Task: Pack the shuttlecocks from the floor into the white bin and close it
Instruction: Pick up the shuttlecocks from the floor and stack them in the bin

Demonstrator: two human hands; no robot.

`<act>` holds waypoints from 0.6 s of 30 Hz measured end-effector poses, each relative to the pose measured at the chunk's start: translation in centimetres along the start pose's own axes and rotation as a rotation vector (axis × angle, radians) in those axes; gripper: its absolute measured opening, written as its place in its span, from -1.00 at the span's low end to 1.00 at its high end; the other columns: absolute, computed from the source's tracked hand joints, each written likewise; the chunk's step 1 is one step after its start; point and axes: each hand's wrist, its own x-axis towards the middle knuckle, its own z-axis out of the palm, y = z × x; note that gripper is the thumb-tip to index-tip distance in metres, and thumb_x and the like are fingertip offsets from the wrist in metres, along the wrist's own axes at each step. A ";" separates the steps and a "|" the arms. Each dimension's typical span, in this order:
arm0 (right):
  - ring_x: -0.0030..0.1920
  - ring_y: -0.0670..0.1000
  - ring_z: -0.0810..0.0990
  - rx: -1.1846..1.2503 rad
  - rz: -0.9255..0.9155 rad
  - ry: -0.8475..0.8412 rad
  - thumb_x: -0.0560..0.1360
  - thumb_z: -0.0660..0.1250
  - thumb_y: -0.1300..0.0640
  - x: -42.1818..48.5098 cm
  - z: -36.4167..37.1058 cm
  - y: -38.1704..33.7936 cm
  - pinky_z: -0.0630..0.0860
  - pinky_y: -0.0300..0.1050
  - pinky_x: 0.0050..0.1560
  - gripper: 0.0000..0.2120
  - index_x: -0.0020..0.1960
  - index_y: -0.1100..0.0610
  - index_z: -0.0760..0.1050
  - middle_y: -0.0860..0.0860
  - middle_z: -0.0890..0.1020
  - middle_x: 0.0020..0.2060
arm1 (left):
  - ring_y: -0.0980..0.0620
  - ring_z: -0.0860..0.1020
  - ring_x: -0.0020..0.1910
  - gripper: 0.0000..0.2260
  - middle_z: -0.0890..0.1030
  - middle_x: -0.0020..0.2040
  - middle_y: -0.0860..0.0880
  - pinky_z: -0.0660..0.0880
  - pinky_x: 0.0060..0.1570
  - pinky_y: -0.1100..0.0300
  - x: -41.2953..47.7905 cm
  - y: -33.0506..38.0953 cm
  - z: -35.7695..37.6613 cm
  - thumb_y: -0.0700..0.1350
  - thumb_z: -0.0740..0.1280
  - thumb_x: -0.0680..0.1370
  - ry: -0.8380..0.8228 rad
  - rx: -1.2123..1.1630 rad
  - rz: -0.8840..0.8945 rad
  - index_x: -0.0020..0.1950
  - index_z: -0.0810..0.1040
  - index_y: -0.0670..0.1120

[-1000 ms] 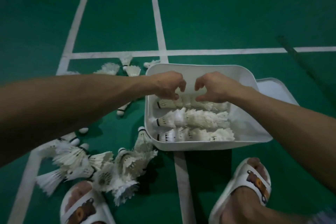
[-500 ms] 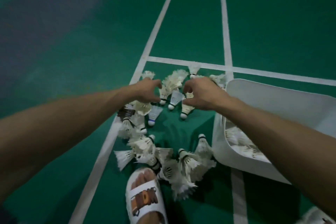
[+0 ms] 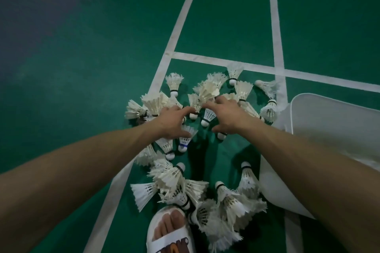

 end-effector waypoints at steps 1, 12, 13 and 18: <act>0.40 0.24 0.24 -0.022 -0.004 -0.032 0.41 0.50 0.02 0.4 0.3 0.1 0.30 0.17 0.39 -0.19 0.50 -0.20 0.12 0.10 0.19 0.46 | -0.18 0.31 0.33 -0.26 0.38 0.36 -0.10 0.24 0.37 -0.18 0.1 -0.2 0.3 0.25 0.44 0.37 0.023 -0.024 -0.011 0.45 0.12 0.27; 0.30 0.22 0.45 -0.005 0.043 -0.117 0.33 0.54 0.27 1.1 2.3 1.7 0.41 0.02 0.31 -0.07 0.53 -0.08 0.12 0.18 -0.09 0.51 | -0.23 0.15 0.36 -0.48 0.16 0.40 -0.03 0.31 0.32 -0.13 -1.3 1.3 4.7 0.18 0.48 0.38 0.059 0.005 -0.043 0.25 0.42 0.05; 0.33 0.24 0.43 -0.004 0.050 -0.121 0.31 0.57 0.20 1.0 2.4 1.9 0.38 0.03 0.34 -0.05 0.53 -0.08 0.12 0.17 -0.11 0.51 | -0.24 0.15 0.34 -0.50 0.17 0.39 -0.03 0.32 0.31 -0.13 -1.2 1.5 4.8 0.15 0.49 0.37 0.067 0.008 -0.054 0.23 0.43 0.04; 0.44 0.27 0.27 -0.006 0.003 -0.245 0.19 0.65 0.11 0.5 3.0 2.8 0.32 0.12 0.41 0.14 0.54 -0.19 0.01 0.07 -0.30 0.52 | -0.22 0.20 0.33 -0.55 0.20 0.35 -0.02 0.32 0.28 -0.08 -1.0 1.4 4.3 0.06 0.50 0.37 0.087 -0.032 -0.062 0.17 0.44 -0.01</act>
